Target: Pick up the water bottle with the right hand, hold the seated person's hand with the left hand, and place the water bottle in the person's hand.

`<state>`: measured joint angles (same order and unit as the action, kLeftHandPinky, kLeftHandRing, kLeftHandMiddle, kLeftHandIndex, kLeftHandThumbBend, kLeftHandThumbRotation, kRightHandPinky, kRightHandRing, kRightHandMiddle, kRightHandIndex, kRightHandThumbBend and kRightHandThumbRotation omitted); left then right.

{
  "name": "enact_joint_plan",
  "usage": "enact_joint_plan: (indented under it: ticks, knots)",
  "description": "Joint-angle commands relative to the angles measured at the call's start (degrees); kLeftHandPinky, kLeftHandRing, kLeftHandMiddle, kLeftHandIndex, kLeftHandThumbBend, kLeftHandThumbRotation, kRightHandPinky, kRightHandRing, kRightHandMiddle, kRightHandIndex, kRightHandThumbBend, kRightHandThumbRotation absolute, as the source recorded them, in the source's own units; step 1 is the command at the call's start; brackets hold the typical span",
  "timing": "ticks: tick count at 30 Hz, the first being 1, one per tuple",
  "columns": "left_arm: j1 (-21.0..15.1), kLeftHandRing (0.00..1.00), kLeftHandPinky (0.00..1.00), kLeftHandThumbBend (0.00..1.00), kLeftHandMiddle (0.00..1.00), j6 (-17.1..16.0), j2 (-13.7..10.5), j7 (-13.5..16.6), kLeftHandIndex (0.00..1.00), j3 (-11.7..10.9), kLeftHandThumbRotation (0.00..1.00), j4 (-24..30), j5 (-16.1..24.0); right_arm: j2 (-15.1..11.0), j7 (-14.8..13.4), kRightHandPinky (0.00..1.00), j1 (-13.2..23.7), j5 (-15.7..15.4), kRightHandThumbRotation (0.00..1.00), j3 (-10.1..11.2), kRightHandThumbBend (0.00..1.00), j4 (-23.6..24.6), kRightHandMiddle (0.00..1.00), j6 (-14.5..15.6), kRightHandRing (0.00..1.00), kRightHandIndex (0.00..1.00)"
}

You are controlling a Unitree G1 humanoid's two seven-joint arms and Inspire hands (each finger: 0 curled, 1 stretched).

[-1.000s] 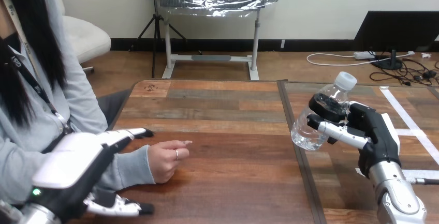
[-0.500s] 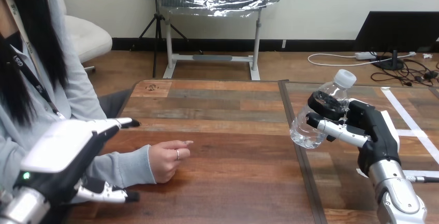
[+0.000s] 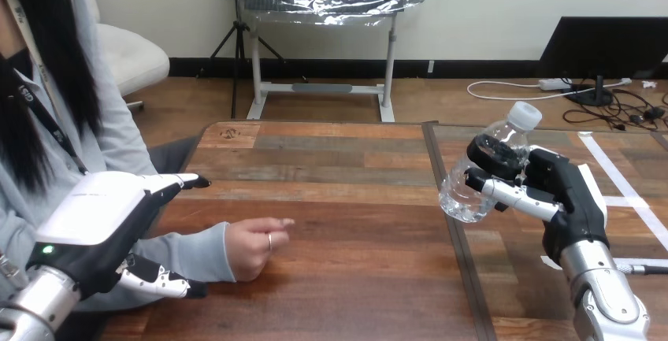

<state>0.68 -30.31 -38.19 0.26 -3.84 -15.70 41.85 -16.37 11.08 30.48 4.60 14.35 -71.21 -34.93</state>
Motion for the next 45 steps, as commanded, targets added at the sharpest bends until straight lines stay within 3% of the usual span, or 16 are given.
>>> enact_joint_plan:
  ticks: [1, 17, 35, 45]
  knots:
    - [-5.1, 0.82, 0.77, 1.0, 0.83, 0.4, -1.8, 1.8, 0.83, 2.1, 0.33, -3.0, 0.5, -0.4, 0.8, 0.28, 4.7, 1.3, 0.0, 0.5, 0.73, 4.7, 0.43, -2.8, 0.33, 0.46]
    - [-10.8, 0.81, 0.76, 1.0, 0.83, 1.4, -3.2, 5.1, 0.83, 7.2, 0.31, -11.2, 3.2, 0.1, 2.9, 0.27, 3.6, 3.0, 0.0, 0.8, 0.72, 6.9, 0.43, -2.7, 0.32, 0.46]
    - [-17.0, 0.81, 0.77, 1.0, 0.82, 1.6, -3.9, 5.4, 0.82, 12.9, 0.32, -20.5, 3.9, 0.5, 6.3, 0.27, 1.2, 6.0, 0.0, 1.2, 0.69, 11.4, 0.43, -2.3, 0.32, 0.46]
    - [-19.5, 0.79, 0.76, 1.0, 0.79, 2.8, -4.2, 3.3, 0.8, 15.7, 0.35, -23.2, 4.0, 0.3, 6.4, 0.27, -0.4, 6.3, 0.0, 1.3, 0.7, 14.0, 0.42, -2.0, 0.33, 0.46]
